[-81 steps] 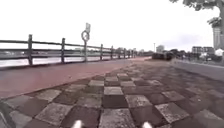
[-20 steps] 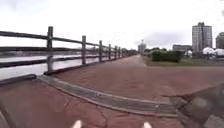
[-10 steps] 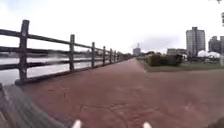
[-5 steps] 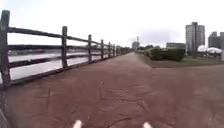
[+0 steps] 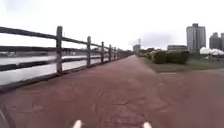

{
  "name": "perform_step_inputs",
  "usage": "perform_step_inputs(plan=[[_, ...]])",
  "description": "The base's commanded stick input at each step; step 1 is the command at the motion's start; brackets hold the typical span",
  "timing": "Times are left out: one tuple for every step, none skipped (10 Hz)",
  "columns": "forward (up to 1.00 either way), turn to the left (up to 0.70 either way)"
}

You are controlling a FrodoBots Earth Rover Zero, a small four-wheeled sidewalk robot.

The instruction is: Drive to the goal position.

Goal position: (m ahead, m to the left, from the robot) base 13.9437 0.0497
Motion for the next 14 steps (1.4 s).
perform_step_inputs(plan=[[0.85, -0.33], [0.85, 0.01], [0.85, 0.01], [0.85, 0.01], [0.85, 0.01], [0.85, 0.01], [0.85, 0.01], [0.85, 0.01], [0.85, 0.01], [0.85, 0.01], [0.85, 0.01], [0.85, 0.01], [0.85, -0.08], [0.85, -0.33]])
